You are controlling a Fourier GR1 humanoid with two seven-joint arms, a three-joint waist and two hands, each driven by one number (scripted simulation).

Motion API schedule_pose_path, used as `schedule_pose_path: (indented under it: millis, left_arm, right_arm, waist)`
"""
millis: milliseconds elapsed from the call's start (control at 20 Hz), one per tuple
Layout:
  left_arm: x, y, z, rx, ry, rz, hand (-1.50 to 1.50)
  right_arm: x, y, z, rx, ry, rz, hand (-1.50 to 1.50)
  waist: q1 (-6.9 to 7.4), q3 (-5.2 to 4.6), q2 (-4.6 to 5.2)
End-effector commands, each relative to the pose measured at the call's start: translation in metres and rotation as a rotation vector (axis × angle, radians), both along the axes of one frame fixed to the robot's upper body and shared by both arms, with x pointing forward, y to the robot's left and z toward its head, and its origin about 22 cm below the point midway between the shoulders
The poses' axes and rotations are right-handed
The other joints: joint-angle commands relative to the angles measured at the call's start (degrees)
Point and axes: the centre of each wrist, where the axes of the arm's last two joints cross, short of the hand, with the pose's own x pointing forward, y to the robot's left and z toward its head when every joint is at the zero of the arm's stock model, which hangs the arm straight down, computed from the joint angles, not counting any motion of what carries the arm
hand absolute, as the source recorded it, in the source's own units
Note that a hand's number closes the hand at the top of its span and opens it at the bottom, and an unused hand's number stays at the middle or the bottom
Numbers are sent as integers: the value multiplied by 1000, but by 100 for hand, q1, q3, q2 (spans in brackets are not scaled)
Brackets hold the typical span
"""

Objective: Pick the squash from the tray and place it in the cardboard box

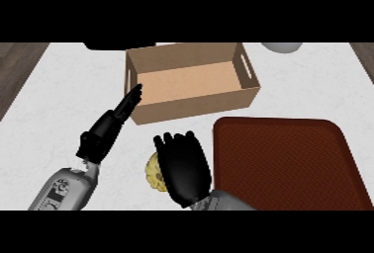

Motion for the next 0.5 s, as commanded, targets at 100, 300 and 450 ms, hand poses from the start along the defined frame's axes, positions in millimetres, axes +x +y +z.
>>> schedule_pose_path:
  millis: [100, 300, 450]
  left_arm:
    - [-14, 4, 7, 15, 16, 16, 0]
    - [-8, 0, 0, -13, 11, 7, 0]
    - [4, 14, 5, -6, -1, 25, 0]
  right_arm:
    - [-34, 1, 53, 99, -86, 103, 150]
    - [-70, 2, 80, 245, -113, 143, 150]
    - [-75, -6, 94, 307, -167, 72, 150]
  waist:
    - [-150, -1, -33]
    - [-128, -4, -32]
    - [-171, -4, -26]
